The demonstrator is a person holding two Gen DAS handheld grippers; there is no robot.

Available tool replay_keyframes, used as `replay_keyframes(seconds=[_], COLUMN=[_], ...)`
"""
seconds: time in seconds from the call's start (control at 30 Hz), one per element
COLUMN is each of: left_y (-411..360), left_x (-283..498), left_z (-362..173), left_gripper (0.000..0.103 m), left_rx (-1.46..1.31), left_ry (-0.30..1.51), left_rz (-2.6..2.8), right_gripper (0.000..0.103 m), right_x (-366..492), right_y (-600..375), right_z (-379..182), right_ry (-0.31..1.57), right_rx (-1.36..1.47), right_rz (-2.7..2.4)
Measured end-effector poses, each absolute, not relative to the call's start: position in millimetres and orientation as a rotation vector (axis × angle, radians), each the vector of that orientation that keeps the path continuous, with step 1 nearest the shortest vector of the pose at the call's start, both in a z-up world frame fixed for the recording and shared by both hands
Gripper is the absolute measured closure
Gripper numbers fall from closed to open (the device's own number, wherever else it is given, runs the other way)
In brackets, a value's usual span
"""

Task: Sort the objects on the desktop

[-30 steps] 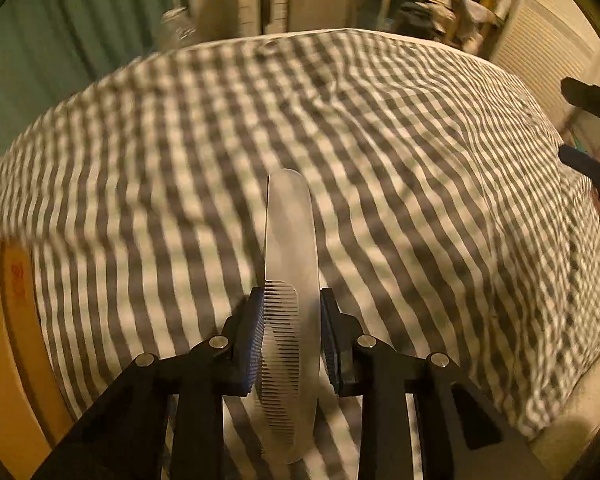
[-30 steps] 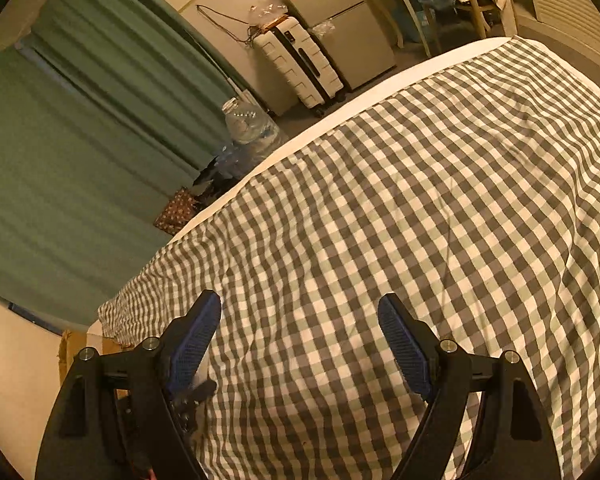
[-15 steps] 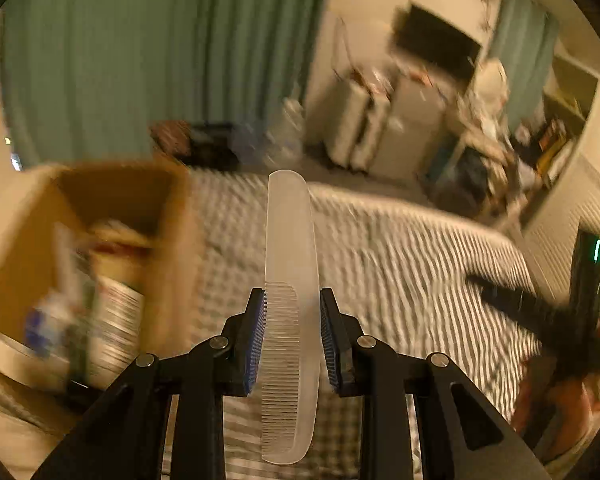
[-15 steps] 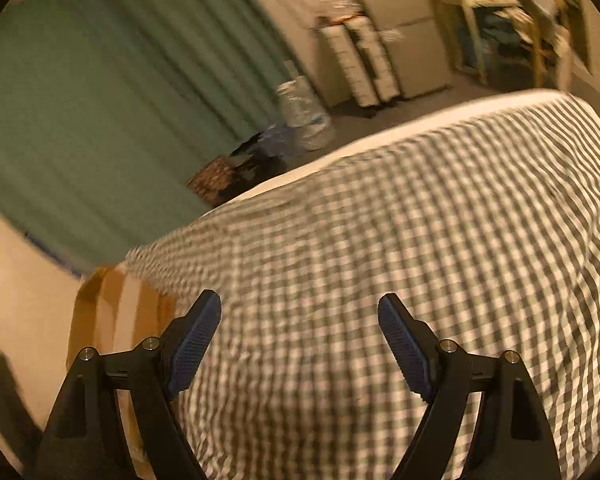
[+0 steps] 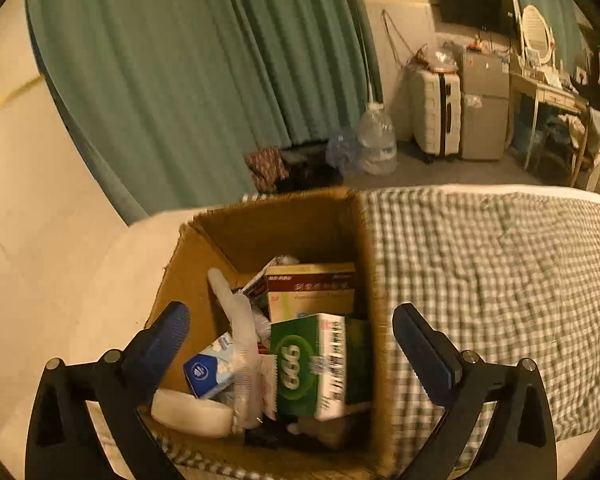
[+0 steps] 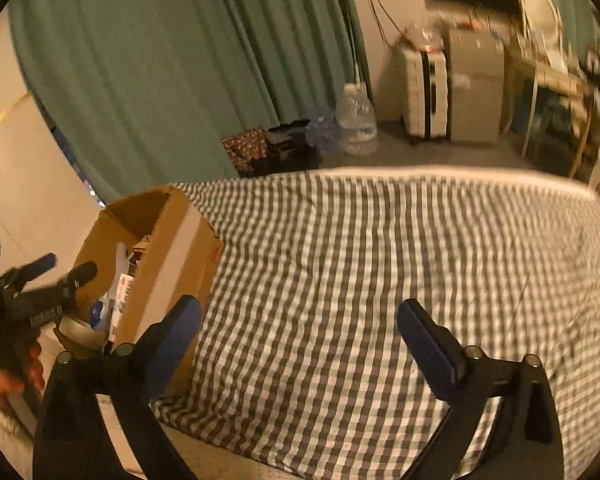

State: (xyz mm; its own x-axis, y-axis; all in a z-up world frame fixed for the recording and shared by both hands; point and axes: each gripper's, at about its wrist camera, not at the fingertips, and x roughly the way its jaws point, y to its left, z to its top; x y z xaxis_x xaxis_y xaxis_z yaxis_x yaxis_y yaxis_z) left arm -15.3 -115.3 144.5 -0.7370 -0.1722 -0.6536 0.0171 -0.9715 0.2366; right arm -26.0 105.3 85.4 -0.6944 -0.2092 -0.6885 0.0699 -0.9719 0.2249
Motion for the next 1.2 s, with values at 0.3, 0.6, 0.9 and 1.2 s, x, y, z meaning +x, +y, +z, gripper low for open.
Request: replay_keyframes(seconds=[0.3, 0.6, 0.9, 1.2], left_y=[-107, -105, -117, -120], left_x=[47, 44, 35, 37], left_z=[120, 124, 116, 110], left_gripper=[0.0, 0.0, 0.0, 0.0], left_rx=[0.996, 0.968, 1.011, 0.999], left_ry=[0.194, 0.066, 0.087, 0.126], left_rz=[-2.778, -2.778, -2.779, -2.742], right_gripper=[0.0, 0.001, 0.0, 0.0], right_x=[22, 3, -13, -13], right_y=[76, 57, 45, 45], right_z=[66, 57, 45, 38], right_ry=[-0.217, -0.161, -0.158, -0.145], right_rx=[1.044, 1.096, 1.15, 1.183], right_rz=[-2.807, -2.74, -2.719, -2.723])
